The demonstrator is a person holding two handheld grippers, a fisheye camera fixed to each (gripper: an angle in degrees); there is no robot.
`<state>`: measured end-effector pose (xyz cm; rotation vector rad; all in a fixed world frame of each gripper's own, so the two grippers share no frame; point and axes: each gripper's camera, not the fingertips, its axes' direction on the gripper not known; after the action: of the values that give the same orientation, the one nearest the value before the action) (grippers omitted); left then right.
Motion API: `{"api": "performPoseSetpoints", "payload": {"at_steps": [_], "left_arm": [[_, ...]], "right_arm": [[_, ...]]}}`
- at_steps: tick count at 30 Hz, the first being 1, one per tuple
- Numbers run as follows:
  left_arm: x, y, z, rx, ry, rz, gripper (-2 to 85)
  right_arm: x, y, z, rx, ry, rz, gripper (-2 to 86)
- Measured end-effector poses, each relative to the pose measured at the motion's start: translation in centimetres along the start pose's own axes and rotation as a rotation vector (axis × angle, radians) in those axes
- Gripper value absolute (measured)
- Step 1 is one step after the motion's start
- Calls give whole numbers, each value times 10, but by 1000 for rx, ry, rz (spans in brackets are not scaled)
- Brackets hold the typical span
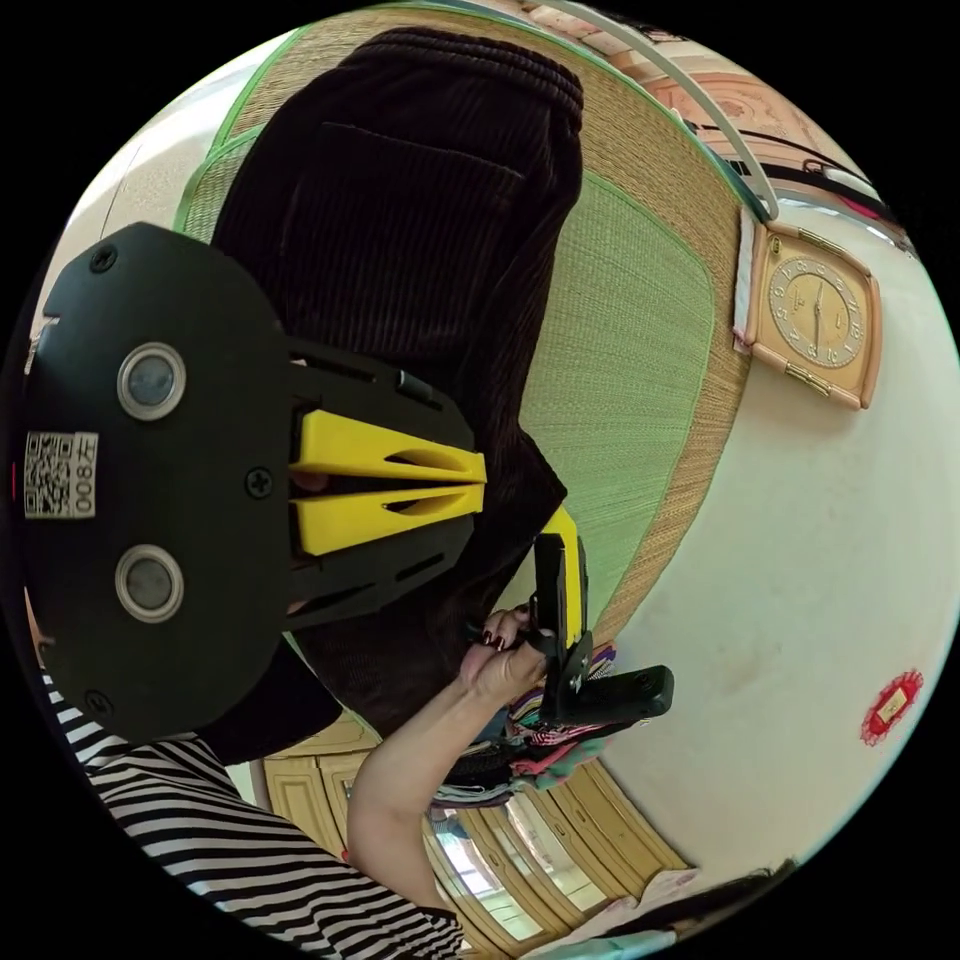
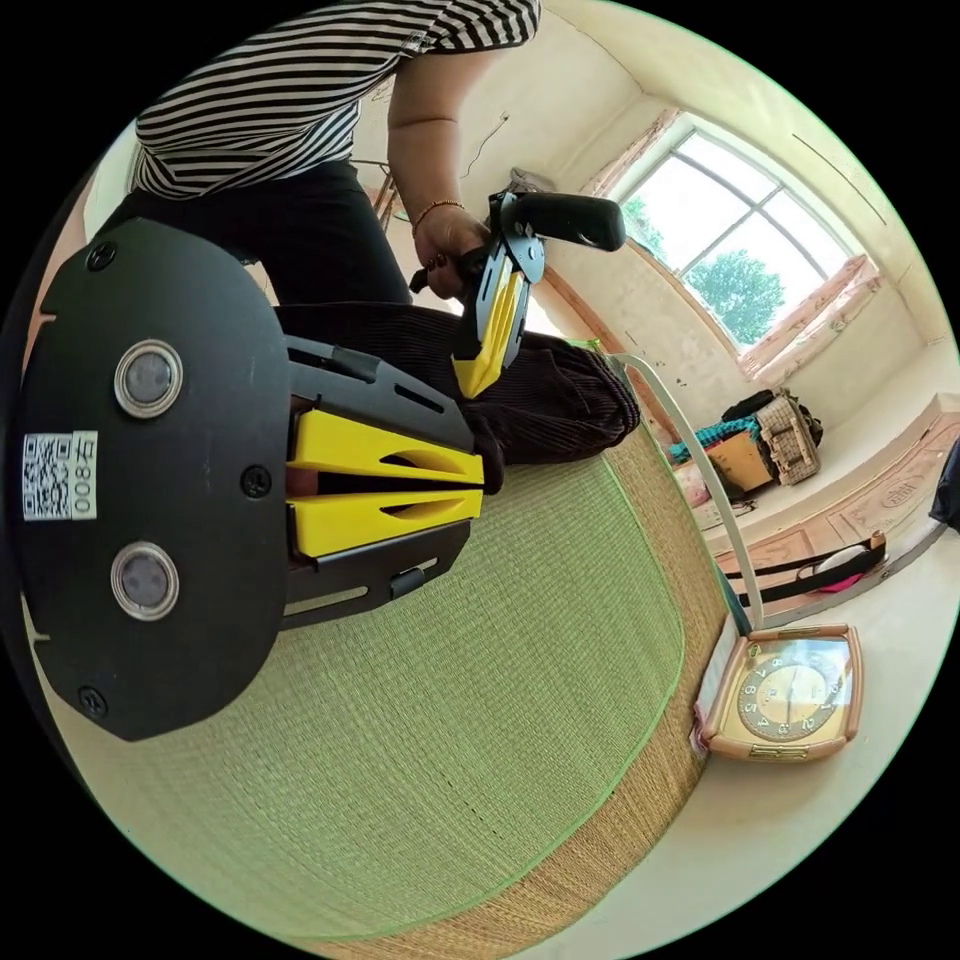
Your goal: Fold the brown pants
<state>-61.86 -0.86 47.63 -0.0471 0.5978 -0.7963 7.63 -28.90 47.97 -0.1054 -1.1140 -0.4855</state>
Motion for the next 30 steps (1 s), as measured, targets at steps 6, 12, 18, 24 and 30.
{"api": "performPoseSetpoints", "payload": {"at_steps": [6,12,18,24,30], "left_arm": [[6,-50,22,-2,13,129,72],[5,-84,94,-171,-114,206,51],[-7,-89,125,-209,-164,180,16],[-2,-85,116,-116,13,182,49],[-3,-87,163,-206,-66,192,44]], "right_arm": [[7,-10,-11,-21,82,33,6],[28,-13,4,-122,178,108,7],[30,18,-18,-113,203,159,29],[-2,73,-50,-44,201,200,78],[-7,86,-27,-177,238,240,53]]}}
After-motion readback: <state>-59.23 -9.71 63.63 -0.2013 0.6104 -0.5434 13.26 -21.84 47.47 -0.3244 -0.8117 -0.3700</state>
